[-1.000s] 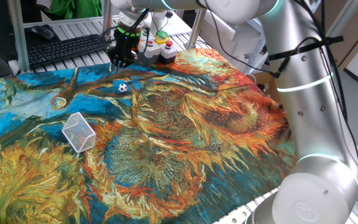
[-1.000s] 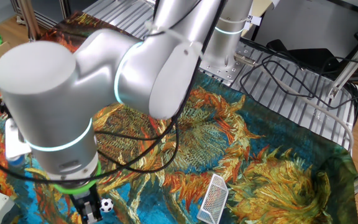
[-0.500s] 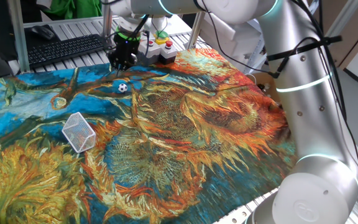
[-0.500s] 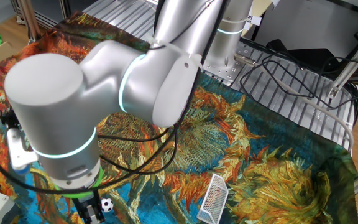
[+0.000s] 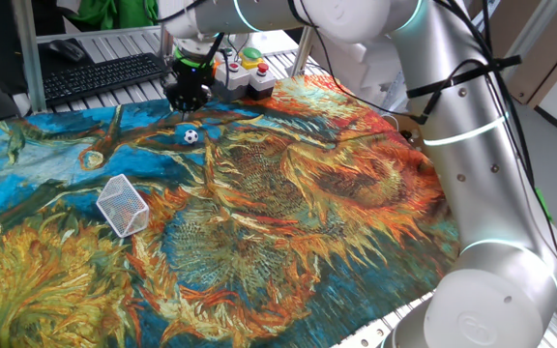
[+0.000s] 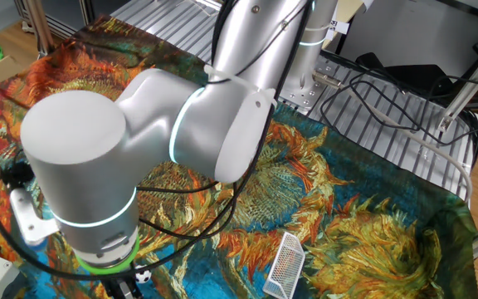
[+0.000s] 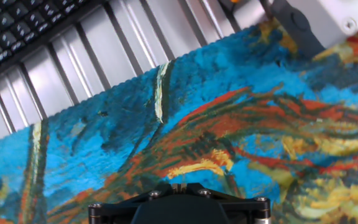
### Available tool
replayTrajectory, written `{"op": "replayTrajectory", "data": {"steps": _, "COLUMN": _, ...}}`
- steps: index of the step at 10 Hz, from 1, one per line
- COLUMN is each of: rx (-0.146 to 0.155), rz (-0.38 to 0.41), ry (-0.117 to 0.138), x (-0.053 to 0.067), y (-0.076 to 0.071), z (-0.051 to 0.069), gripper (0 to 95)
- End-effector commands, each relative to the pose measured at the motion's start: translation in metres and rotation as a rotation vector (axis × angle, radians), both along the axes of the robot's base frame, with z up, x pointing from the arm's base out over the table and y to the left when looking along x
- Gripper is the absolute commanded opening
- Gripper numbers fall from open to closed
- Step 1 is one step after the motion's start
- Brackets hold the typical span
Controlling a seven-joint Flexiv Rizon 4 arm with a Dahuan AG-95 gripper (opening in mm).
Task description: Push the soccer ball into the goal
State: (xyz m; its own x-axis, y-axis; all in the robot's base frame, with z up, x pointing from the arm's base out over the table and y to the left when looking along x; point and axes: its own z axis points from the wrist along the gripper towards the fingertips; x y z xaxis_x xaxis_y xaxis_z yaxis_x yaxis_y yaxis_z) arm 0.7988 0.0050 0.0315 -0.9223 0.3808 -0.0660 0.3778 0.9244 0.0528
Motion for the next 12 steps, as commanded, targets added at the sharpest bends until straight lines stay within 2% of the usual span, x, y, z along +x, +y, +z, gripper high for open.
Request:
{"op": "replayTrajectory", "data": {"steps": 1, "rx": -0.011, "rz": 0.05, "ry": -0.002, "x": 0.001, "y": -0.006, "z": -0.007, "gripper": 0.0}}
{"op": "replayTrajectory", "data": {"steps": 4, "rx": -0.009, "rz": 0.069, "ry": -0.002, "x": -0.004, "y": -0.012, "z": -0.014, "gripper": 0.0}}
{"op": "replayTrajectory", "data": {"steps": 8, "rx": 0.001, "rz": 0.064, "ry": -0.004, "x": -0.015, "y": -0.01, "z": -0.018, "gripper": 0.0}}
{"op": "replayTrajectory", "data": {"steps": 11, "rx": 0.015, "rz": 0.058, "ry": -0.004, "x": -0.027, "y": -0.006, "z": -0.021, "gripper": 0.0}}
{"op": "replayTrajectory", "data": {"steps": 12, "rx": 0.015, "rz": 0.057, "ry": -0.005, "x": -0.034, "y": -0.003, "z": -0.022, "gripper": 0.0}}
